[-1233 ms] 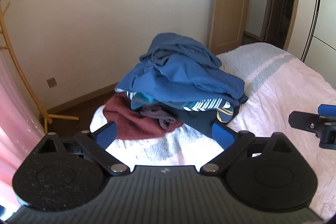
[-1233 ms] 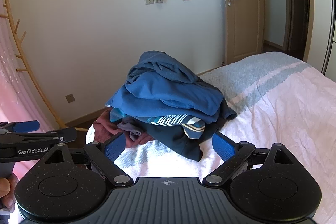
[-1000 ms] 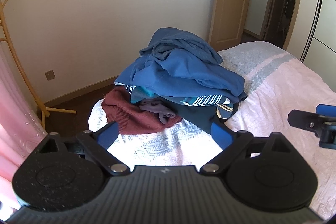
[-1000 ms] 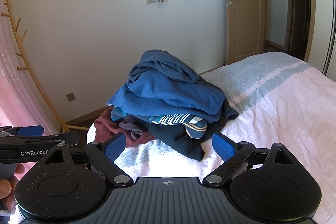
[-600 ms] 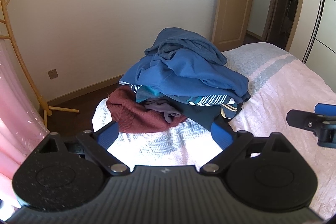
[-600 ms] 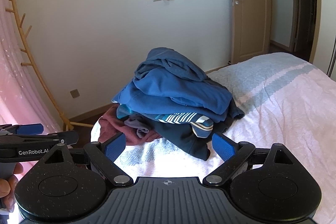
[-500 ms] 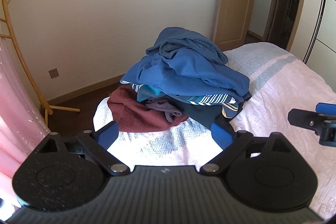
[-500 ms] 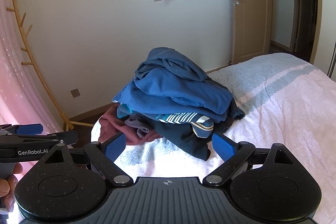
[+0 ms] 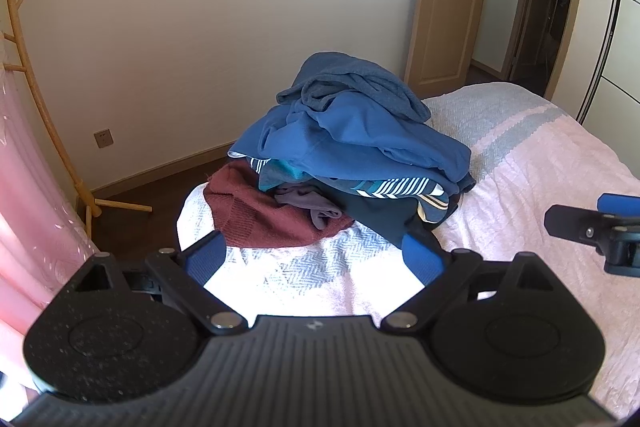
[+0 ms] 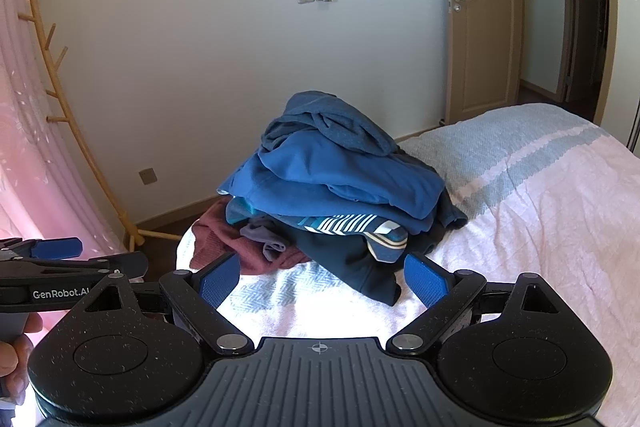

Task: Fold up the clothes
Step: 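Move both grippers toward the clothes pile on the bed, then grasp the dark navy sweatpants with the right gripper while the left gripper grasps them too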

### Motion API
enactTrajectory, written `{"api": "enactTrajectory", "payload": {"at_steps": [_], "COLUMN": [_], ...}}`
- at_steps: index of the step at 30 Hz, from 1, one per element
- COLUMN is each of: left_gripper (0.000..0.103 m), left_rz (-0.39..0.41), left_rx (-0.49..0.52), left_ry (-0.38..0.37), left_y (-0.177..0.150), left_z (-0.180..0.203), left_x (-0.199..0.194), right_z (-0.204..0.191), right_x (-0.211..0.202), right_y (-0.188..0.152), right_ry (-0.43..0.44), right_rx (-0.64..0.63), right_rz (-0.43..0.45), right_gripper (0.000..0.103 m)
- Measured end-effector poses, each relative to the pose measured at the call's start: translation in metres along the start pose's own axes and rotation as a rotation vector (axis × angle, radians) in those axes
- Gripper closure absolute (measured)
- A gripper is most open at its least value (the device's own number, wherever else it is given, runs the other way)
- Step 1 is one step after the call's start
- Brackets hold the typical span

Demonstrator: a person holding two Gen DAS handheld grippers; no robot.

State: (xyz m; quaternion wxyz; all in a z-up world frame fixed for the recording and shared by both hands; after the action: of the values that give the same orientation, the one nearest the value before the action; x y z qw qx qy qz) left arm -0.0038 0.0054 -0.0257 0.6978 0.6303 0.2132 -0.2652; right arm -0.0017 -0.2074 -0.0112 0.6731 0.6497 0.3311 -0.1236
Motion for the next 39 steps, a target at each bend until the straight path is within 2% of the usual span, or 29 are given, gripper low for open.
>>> {"api": "enactTrajectory", "payload": {"at_steps": [6, 10, 16, 18, 24, 30, 34, 36, 38, 39], "left_gripper": [0.010, 0.009, 0.007, 0.007, 0.008, 0.010, 0.015, 0.020, 0.021, 0.030], "left_rz": [0.002, -0.007, -0.019, -0.016, 0.001, -0.047, -0.055, -0.070, -0.084, -0.090], "left_rx": [0.005, 0.046, 0.154, 0.206, 0.393, 0.537, 0.743, 0.790, 0.823, 0.839], "left_ry": [-0.022, -0.043, -0.040, -0.043, -0.131, -0.213, -0.224, -0.255, -0.301, -0.325], "left_y": [-0.006, -0.004, 0.033, 0.053, 0.132, 0.199, 0.208, 0.206, 0.203, 0.202], "left_z": [0.004, 0.004, -0.012, -0.020, -0.037, -0.050, -0.045, -0.045, -0.045, -0.045], "left_x": [-0.001, 0.008, 0.058, 0.087, 0.202, 0.329, 0.396, 0.414, 0.428, 0.435], "right_z": [0.005, 0.012, 0.030, 0.032, 0.036, 0.024, 0.013, 0.007, 0.002, 0.000], "right_x": [-0.003, -0.004, 0.019, 0.041, 0.108, 0.229, 0.314, 0.351, 0.383, 0.396], "right_y": [-0.004, -0.010, 0.001, 0.019, 0.075, 0.141, 0.169, 0.175, 0.181, 0.182], "right_ry": [0.010, 0.012, -0.021, -0.034, -0.076, -0.110, -0.104, -0.085, -0.068, -0.063], "right_rx": [-0.013, -0.031, -0.047, -0.064, -0.121, -0.232, -0.337, -0.376, -0.405, -0.418], "right_rz": [0.000, -0.006, 0.000, 0.016, 0.060, 0.025, -0.018, -0.041, -0.063, -0.070], "right_gripper": [0.011, 0.011, 0.011, 0.011, 0.011, 0.011, 0.012, 0.013, 0.026, 0.027]}}
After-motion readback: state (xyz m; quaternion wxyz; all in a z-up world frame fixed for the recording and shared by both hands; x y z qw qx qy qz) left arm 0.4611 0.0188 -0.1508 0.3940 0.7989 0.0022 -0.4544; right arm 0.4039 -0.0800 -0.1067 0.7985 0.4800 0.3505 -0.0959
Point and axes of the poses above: each gripper's, at about its wrist camera, not at the fingertips, and x roughly the way its jaws point, z to its right, y to its top, the point moved 4 cm from there along x, roughly the way its jaws point, and after that the axes turned 7 degrees about -y, right-handed, at the moved point
